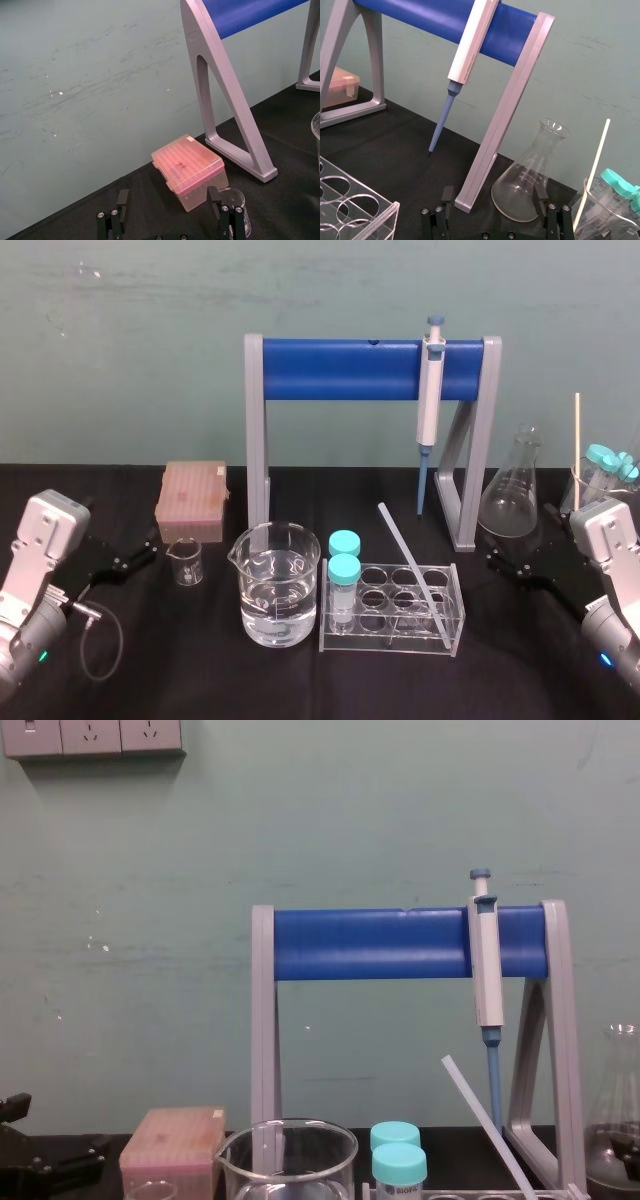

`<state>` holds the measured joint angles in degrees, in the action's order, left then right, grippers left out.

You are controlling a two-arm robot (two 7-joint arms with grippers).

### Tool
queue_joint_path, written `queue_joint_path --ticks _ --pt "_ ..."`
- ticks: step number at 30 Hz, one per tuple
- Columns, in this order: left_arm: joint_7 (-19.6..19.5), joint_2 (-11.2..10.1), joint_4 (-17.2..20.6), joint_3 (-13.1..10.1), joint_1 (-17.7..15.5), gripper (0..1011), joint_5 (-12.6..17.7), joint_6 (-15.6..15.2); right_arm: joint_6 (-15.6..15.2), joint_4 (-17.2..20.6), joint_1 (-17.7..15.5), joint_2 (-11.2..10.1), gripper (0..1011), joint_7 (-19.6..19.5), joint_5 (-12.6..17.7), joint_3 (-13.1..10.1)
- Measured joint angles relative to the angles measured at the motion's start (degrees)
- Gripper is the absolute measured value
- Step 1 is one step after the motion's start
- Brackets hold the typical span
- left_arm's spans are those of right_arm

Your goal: Pick up the stirring rod with one hand, then place it down.

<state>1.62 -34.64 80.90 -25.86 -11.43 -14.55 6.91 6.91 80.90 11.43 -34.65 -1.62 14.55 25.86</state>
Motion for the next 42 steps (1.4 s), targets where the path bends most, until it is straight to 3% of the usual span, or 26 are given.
queue_joint_path --ticks 42 --pt "0.0 0.0 0.0 0.0 0.0 1000 0.0 0.0 0.0 0.0 0.0 0.0 1003 0.0 0.0 0.0"
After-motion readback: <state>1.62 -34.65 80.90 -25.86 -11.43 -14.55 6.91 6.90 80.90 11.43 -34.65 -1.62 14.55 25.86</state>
